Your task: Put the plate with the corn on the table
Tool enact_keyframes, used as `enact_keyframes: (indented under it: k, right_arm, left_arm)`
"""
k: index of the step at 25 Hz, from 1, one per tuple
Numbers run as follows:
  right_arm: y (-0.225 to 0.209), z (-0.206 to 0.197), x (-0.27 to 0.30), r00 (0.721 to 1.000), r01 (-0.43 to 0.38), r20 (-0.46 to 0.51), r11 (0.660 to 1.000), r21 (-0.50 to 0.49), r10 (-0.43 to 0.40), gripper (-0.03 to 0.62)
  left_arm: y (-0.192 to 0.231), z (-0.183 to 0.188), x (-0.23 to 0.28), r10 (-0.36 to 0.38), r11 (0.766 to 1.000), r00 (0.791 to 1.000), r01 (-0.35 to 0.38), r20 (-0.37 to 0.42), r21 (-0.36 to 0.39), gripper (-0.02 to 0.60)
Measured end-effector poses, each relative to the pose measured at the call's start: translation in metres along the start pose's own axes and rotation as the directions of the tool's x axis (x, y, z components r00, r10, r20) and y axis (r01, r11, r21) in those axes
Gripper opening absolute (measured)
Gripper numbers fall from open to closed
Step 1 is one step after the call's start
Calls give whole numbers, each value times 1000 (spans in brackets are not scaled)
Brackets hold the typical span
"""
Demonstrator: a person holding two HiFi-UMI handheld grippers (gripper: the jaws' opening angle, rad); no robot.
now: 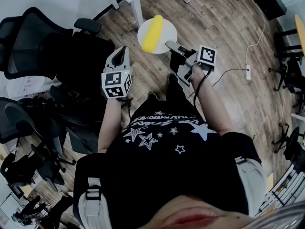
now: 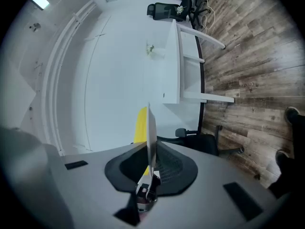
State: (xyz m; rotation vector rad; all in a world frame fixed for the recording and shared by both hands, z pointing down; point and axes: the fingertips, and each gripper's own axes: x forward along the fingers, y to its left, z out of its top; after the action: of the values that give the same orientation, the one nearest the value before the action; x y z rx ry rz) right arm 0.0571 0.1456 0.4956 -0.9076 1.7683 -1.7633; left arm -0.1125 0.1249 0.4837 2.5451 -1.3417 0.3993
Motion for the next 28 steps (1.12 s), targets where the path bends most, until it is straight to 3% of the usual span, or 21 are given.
enact_keyframes:
  k: [14, 28]
  right_arm:
    - [6, 7, 4, 999, -38, -38, 999, -7, 38, 37]
    - [21, 86, 20, 975, -89, -205, 996, -33, 80, 35]
  left_arm:
    - [-14, -2, 3, 8, 1000, 1000, -8, -4, -6, 6]
    - [-27, 37, 62, 138, 989, 990, -137, 24, -49, 6]
